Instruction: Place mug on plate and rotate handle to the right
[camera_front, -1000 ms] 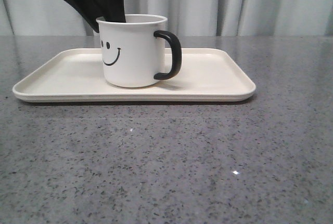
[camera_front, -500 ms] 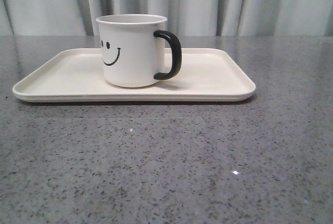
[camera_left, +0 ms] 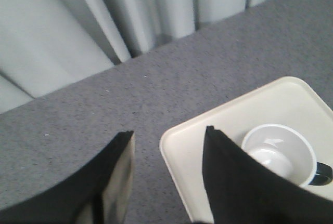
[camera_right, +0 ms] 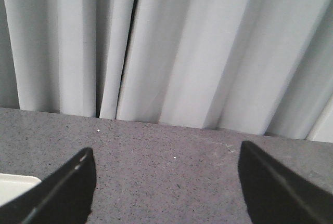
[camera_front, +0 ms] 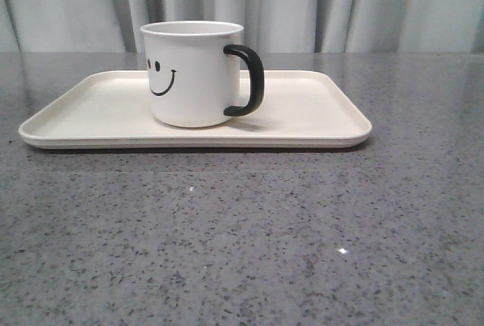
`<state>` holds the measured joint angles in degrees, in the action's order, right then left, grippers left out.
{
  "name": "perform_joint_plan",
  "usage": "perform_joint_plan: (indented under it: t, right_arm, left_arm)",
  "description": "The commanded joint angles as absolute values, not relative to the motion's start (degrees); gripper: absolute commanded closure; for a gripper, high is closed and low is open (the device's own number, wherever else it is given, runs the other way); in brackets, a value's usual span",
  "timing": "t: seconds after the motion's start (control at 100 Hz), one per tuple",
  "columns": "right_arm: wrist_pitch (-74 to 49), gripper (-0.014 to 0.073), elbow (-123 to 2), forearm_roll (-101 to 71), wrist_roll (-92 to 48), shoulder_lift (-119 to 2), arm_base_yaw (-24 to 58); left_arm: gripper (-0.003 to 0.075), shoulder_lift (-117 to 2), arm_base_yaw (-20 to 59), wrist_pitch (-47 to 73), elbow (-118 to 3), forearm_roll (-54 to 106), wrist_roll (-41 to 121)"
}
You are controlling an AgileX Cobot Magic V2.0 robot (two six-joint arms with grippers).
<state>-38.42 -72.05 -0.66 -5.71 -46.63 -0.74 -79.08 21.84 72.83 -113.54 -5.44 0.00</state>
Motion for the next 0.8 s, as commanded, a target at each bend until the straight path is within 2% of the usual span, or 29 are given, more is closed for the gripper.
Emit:
perform_joint_plan:
  t: [0.0, 0.08, 0.16, 0.34, 0.62, 0.79]
  right_arm:
    - [-34.13, 0.0029, -73.34, 0.0, -6.1, -46.66, -0.72]
    - [-34.13, 0.0029, -73.34, 0.0, -6.1, -46.66, -0.72]
    - [-34.13, 0.0029, -73.34, 0.0, -6.1, -46.66, -0.72]
    - [-34.18, 0.0029, -73.34, 0.0, -6.1, -46.66, -0.72]
    - [-34.79, 0.0029, -73.34, 0.0, -6.1, -46.66, -0.72]
    - [-32.12, 0.0029, -75.23, -1.35, -7.69, -48.13, 0.33]
  left_arm:
    - [0.0409, -73.94, 19.92, 72.41, -114.17, -7.36, -0.46]
    - [0.0428, -70.54, 17.59, 72.41, -111.68, -8.76, -0.46]
    - [0.0489, -66.71, 15.35, 72.41, -108.0, -9.73, -0.46]
    - [0.0738, -58.91, 12.25, 72.41, -97.74, -12.82, -0.46]
    - [0.074, -50.32, 11.83, 70.59, -82.13, -14.47, -0.46]
    - [0.074, -47.76, 11.83, 67.42, -77.11, -16.35, -3.47]
